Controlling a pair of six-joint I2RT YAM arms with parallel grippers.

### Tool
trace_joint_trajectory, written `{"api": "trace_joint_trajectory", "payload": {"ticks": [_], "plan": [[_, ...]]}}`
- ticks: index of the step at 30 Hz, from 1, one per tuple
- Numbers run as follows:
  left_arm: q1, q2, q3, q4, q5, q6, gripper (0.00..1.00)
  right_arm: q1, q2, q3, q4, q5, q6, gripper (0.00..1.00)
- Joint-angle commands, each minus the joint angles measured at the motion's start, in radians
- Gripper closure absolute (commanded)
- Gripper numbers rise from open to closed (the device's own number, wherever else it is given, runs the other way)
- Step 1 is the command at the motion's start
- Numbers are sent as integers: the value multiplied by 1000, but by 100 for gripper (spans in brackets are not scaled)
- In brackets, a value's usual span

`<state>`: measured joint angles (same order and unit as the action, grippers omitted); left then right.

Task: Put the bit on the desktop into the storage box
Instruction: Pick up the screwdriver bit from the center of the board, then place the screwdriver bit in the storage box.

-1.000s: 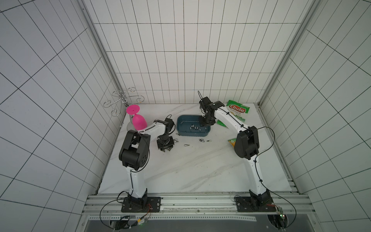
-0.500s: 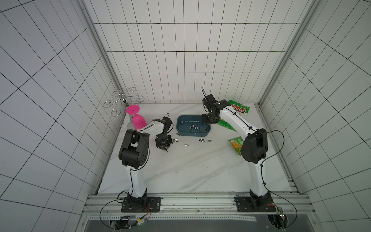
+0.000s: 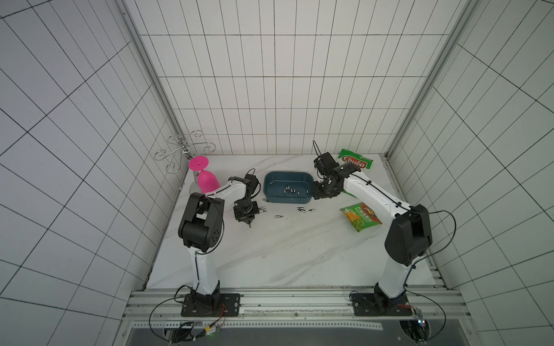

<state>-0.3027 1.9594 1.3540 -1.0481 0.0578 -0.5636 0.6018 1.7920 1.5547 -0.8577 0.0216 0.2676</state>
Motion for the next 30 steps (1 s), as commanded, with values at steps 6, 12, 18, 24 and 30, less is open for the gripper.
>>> {"api": "trace_joint_trajectory", "payload": {"ticks": [6, 12, 18, 24, 30], "plan": [[-11, -64, 223, -121, 43, 19, 100, -6, -43, -202, 181, -46, 21, 41], [-21, 3, 446, -192, 78, 26, 100, -8, 11, -230, 240, -105, -22, 40], [-25, 67, 576, -237, 85, 37, 100, -14, 61, -228, 289, -168, -79, 39], [-24, 79, 595, -235, 88, 37, 100, -26, 97, -233, 332, -204, -115, 38], [-26, 107, 648, -197, 143, 42, 100, -43, 123, -242, 371, -243, -138, 39]]}}
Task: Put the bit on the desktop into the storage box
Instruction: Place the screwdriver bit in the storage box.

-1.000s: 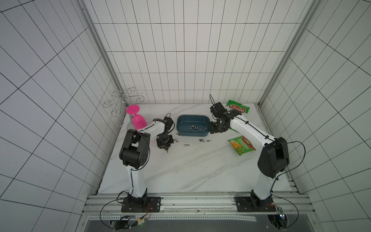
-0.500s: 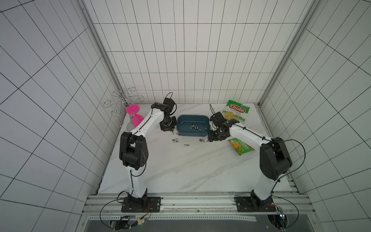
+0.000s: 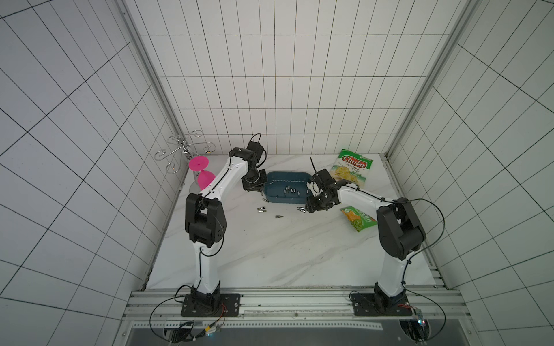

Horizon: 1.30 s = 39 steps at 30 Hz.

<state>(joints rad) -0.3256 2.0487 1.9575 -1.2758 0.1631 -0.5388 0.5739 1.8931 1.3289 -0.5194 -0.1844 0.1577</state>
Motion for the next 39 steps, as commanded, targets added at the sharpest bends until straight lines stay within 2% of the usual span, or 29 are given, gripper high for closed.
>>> {"api": "trace_joint_trajectory", "payload": {"ticks": [1, 6, 25, 31, 39], "plan": [[-3, 24, 59, 32, 43, 16, 100, -18, 26, -18, 40, -44, -29, 39], [-4, 68, 137, 0, 46, 18, 100, -30, 50, -13, 53, -89, -41, 40], [-23, 123, 193, -7, 44, 20, 100, -40, 48, -61, 63, -121, -41, 44], [-32, 143, 220, 9, 46, 15, 100, -29, 47, -61, 36, -52, -46, 49], [-43, 252, 388, -21, 57, 17, 100, -14, 69, -41, 13, 33, -34, 53]]}}
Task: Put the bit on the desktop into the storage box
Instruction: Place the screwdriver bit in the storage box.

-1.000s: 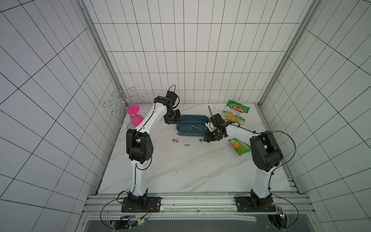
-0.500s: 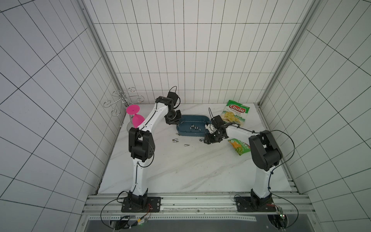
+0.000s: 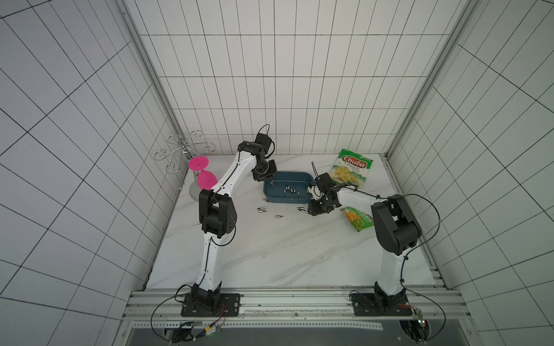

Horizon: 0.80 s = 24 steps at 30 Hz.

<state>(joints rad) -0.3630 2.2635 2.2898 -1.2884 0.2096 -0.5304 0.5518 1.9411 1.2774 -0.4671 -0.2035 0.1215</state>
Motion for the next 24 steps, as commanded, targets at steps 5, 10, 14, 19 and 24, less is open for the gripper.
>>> {"api": "trace_joint_trajectory", "payload": {"ticks": [5, 10, 14, 19, 24], "plan": [[-6, 72, 89, 7, 25, -3, 100, 13, 17, 12, -34, 51, 11, 54], [-14, 105, 91, 55, 39, -22, 100, 18, 37, 30, -45, 62, 12, 55], [-24, 141, 102, 70, 39, -31, 100, 29, 42, 42, -45, 63, 7, 57], [-27, 177, 104, 77, 41, -36, 100, 37, 57, 64, -52, 65, -5, 58], [-29, 200, 106, 77, 25, -33, 100, 37, 83, 93, -69, 73, -16, 63]]}}
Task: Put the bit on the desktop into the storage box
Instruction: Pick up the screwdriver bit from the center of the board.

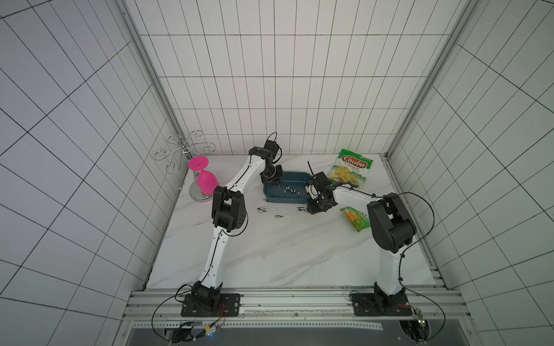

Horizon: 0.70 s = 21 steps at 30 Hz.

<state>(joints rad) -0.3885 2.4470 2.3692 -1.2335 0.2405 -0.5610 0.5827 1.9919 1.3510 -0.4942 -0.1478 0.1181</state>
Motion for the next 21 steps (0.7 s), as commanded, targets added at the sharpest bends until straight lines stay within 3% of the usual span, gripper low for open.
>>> {"api": "trace_joint_trajectory", "payload": {"ticks": [1, 21], "plan": [[-4, 21, 27, 21, -12, -2, 100, 8, 36, 25, -46, 19, -15, 64], [-50, 130, 82, 8, -86, 5, 100, 39, 48, 20, -69, 35, -33, 83]]}}
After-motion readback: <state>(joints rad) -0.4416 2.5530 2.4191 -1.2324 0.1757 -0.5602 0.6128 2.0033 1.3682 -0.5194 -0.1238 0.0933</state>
